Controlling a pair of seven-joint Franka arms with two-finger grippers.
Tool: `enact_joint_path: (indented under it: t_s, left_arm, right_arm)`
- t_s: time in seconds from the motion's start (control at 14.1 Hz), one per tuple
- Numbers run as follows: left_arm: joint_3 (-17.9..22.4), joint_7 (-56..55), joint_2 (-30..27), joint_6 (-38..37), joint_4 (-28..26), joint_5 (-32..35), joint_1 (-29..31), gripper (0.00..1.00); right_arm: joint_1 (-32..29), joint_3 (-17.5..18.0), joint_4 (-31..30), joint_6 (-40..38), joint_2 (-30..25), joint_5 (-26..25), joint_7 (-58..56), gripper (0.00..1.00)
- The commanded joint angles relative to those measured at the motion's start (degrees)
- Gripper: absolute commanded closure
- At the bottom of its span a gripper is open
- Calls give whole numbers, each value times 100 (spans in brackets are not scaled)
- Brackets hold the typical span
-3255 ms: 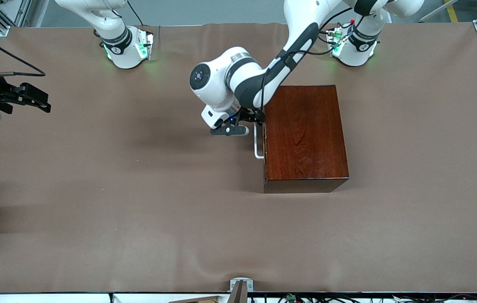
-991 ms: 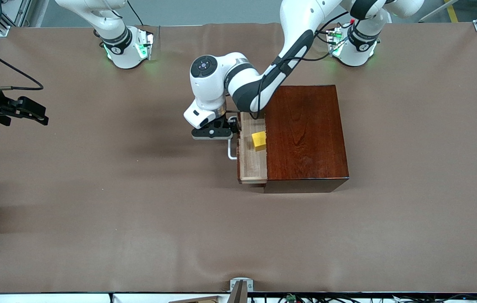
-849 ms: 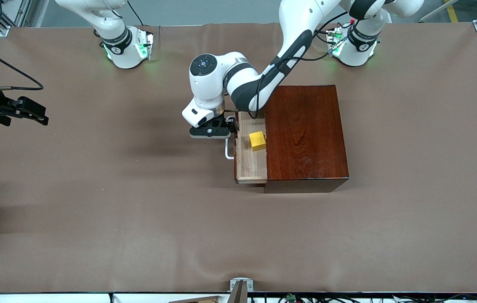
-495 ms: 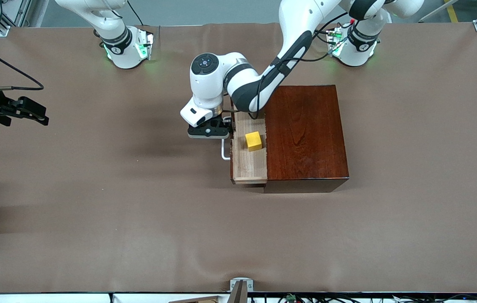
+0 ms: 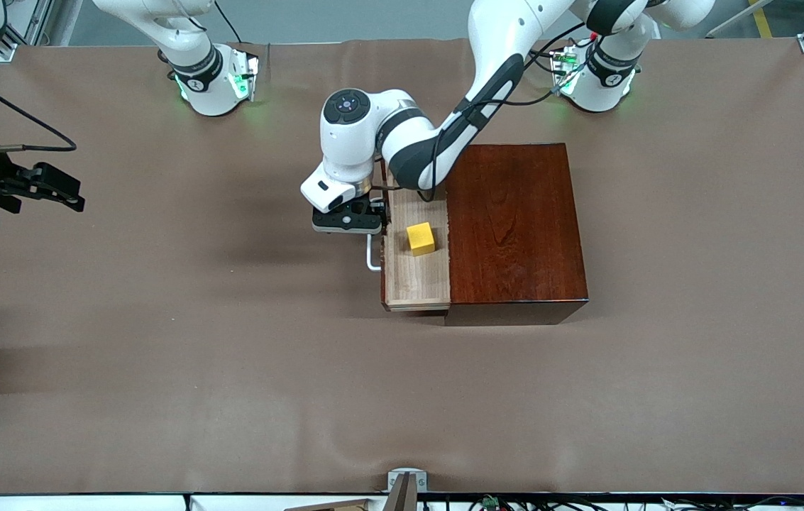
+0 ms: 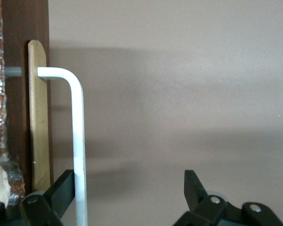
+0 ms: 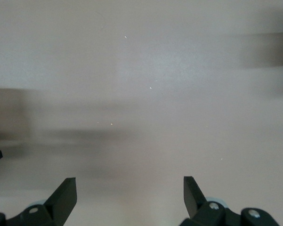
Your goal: Open drawer, take yellow block, close drawer
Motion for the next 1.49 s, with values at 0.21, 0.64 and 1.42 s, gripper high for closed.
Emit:
enact_joint_path:
  t_s: [0.21, 0.64, 1.42]
  left_arm:
    - [-64, -182, 174, 699, 208, -223, -163, 0]
    - [-20, -260, -80, 498, 208, -232, 38, 0]
    - [-46, 448, -2697, -3463, -98, -987, 2119, 0]
  right_arm:
    - [248, 40, 69, 9, 85, 79, 625, 0]
    - [389, 40, 69, -17, 112, 456, 1662, 0]
    - [1512, 31, 43, 9, 357, 615, 4473, 0]
